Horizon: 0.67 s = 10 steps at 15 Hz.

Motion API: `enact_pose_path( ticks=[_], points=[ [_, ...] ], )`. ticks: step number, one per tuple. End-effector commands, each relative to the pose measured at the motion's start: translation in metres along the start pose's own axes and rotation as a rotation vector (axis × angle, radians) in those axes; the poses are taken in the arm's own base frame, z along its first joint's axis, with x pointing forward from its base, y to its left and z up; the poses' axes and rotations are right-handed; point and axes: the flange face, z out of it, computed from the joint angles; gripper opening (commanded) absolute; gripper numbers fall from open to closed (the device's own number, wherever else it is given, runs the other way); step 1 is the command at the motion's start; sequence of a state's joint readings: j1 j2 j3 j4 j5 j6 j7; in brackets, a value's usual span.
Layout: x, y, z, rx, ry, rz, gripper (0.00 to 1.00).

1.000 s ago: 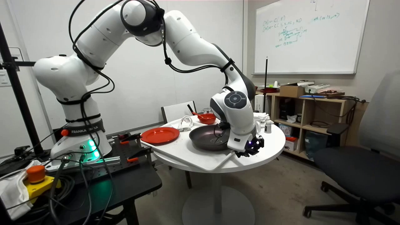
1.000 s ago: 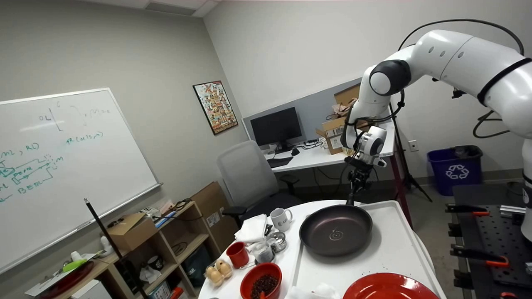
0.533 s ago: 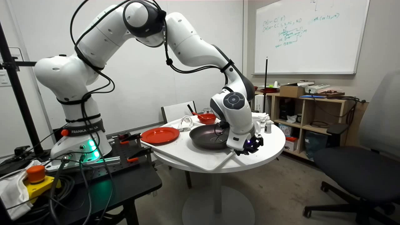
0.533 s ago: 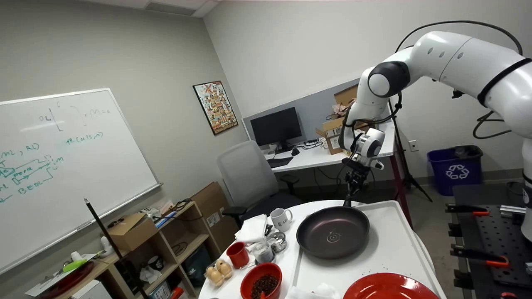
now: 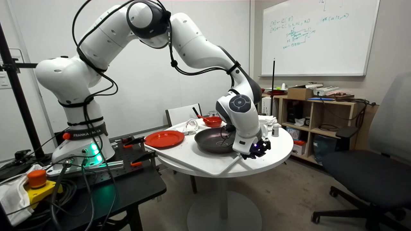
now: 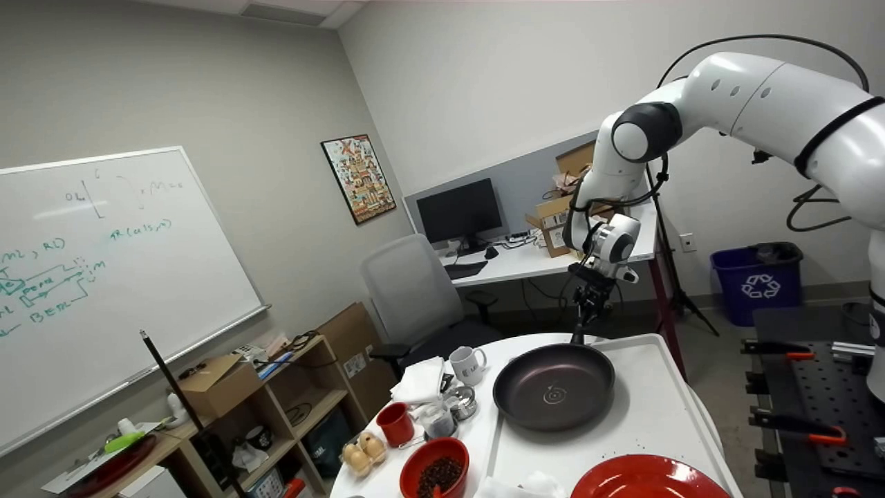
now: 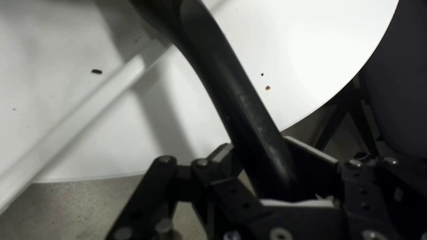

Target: Twist the pan handle 90 degrees

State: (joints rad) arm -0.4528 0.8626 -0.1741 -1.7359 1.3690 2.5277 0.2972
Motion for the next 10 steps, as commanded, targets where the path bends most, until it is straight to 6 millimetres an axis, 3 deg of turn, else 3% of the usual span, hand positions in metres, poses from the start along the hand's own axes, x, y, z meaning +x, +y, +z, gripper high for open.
enact_pose_path(
  ticks=[1, 7, 10],
  points=[
    [-0.0045, -0.0102, -0.0047, 0.035, -0.009, 0.015, 0.58],
    [-0.0021, -0.018, -0.0111, 0.063, -0.012, 0.026, 1.0],
    [-0.0003, -0.0194, -0.0135, 0.07, -0.014, 0.03, 1.0]
  ],
)
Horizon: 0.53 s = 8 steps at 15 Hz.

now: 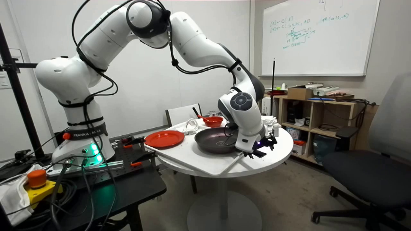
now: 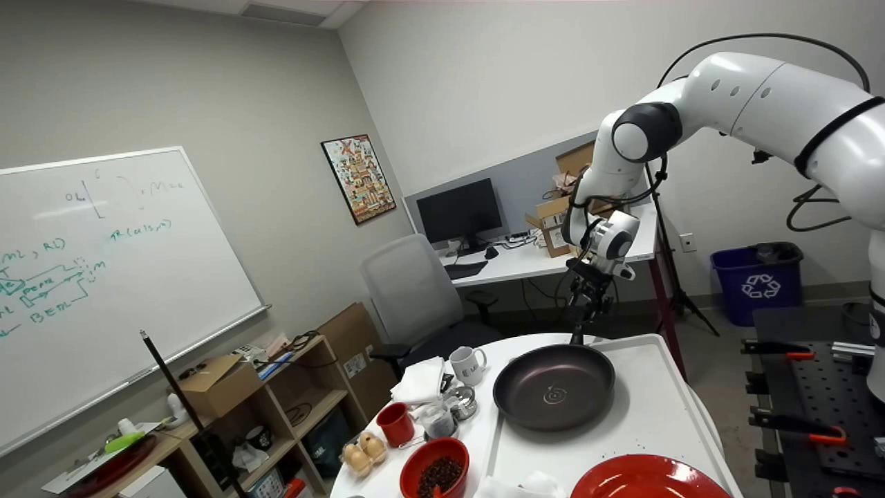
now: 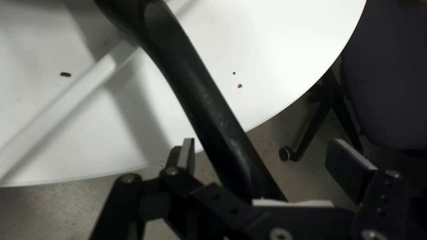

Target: Twist the pan handle 90 degrees

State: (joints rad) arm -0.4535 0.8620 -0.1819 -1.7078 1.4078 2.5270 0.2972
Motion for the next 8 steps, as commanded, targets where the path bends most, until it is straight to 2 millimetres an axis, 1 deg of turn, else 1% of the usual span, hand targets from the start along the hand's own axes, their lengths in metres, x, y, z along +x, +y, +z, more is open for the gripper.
enact_pose_path(
  ticks=[1, 4, 8],
  points=[
    [0.0, -0.006, -0.008, 0.025, -0.013, 0.013, 1.0],
    [0.006, -0.005, -0.016, 0.032, -0.009, 0.007, 1.0],
    [0.017, 0.002, -0.032, 0.027, -0.042, -0.024, 1.0]
  ],
)
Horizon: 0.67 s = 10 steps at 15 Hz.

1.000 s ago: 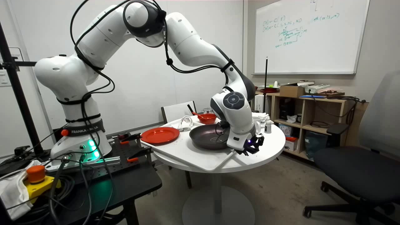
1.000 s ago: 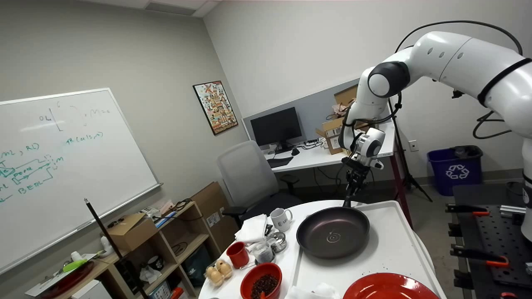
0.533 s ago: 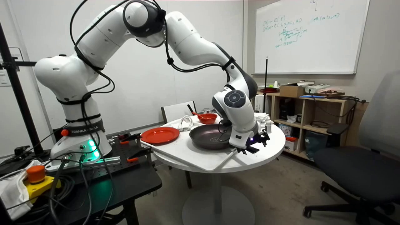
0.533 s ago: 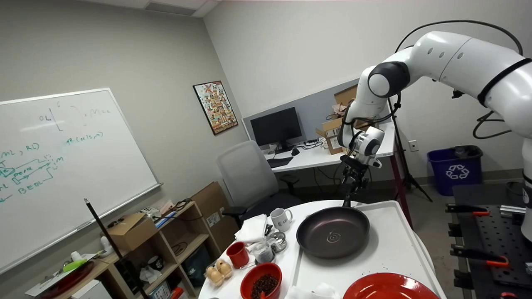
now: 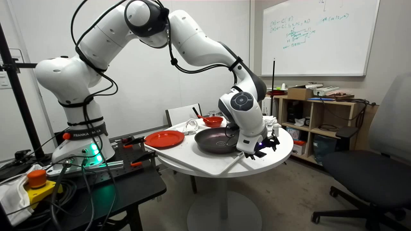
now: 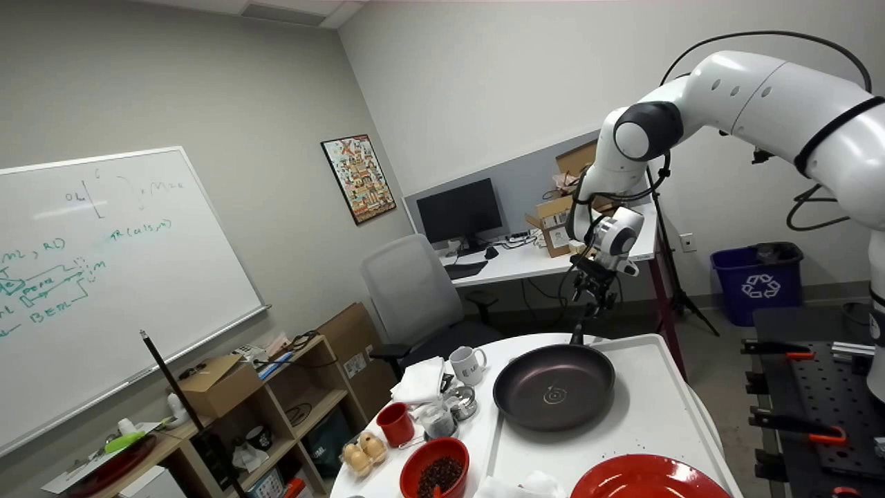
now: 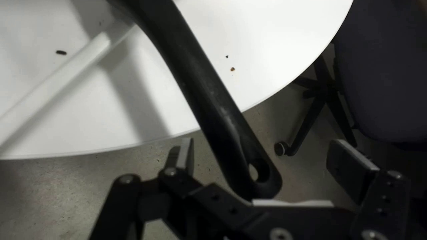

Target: Twist the pan handle 90 degrees

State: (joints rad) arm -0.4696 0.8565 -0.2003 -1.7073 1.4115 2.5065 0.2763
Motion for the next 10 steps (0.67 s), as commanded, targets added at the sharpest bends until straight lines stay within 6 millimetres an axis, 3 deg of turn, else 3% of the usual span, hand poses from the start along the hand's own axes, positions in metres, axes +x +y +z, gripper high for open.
enact_pose_path(
  ticks=[1, 10],
  points=[
    [0.005, 0.005, -0.024, 0.014, -0.055, -0.027, 1.0],
    [0.045, 0.024, -0.098, 0.068, -0.121, -0.162, 1.0]
  ],
)
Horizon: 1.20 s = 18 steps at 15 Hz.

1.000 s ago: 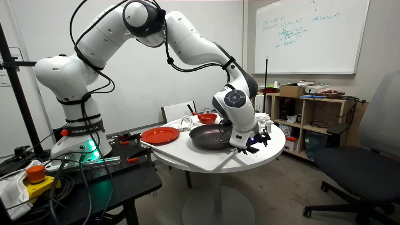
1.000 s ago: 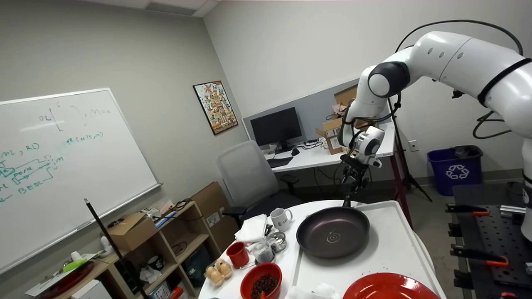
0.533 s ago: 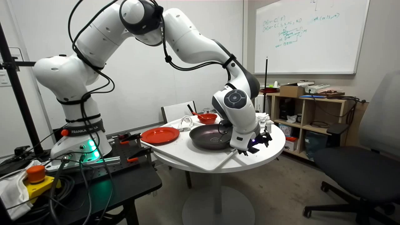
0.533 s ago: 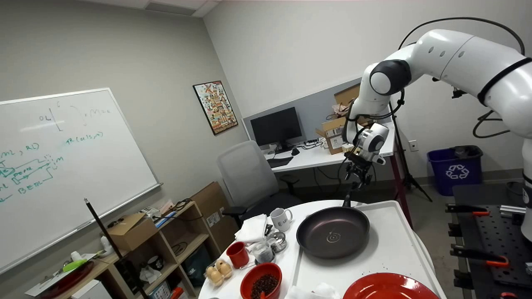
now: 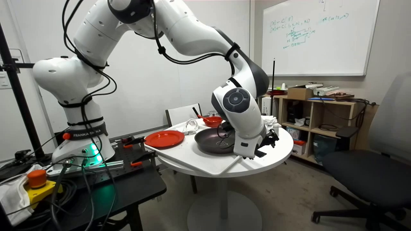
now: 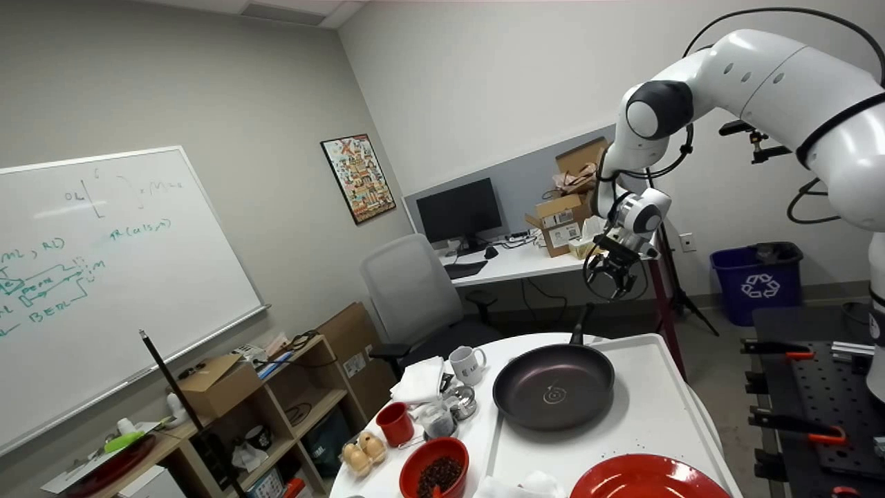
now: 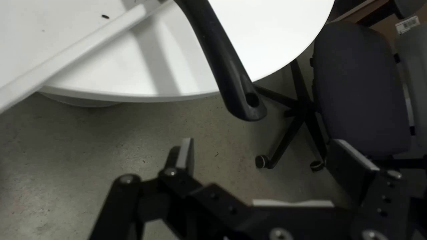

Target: Twist the pan handle 90 degrees

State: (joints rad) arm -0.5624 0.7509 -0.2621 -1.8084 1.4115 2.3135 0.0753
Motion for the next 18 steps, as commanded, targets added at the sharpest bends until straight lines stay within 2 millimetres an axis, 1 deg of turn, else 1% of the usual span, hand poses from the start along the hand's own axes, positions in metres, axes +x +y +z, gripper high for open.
enact_pose_path(
  ticks=[1, 3, 5, 7, 9, 13, 15, 18],
  points=[
    [-0.002, 0.014, -0.039, 0.023, -0.012, -0.116, 1.0],
    [-0.004, 0.024, -0.057, 0.017, 0.025, -0.232, 1.0],
    [-0.011, 0.037, -0.07, 0.006, 0.051, -0.345, 1.0],
    [-0.02, 0.05, -0.08, -0.005, 0.083, -0.451, 1.0],
    [-0.034, 0.065, -0.085, -0.031, 0.128, -0.553, 1.0],
    [-0.07, 0.097, -0.088, -0.11, 0.215, -0.756, 1.0],
    [-0.092, 0.115, -0.088, -0.15, 0.251, -0.856, 1.0],
    [-0.128, 0.138, -0.094, -0.203, 0.296, -1.005, 1.0]
  ],
)
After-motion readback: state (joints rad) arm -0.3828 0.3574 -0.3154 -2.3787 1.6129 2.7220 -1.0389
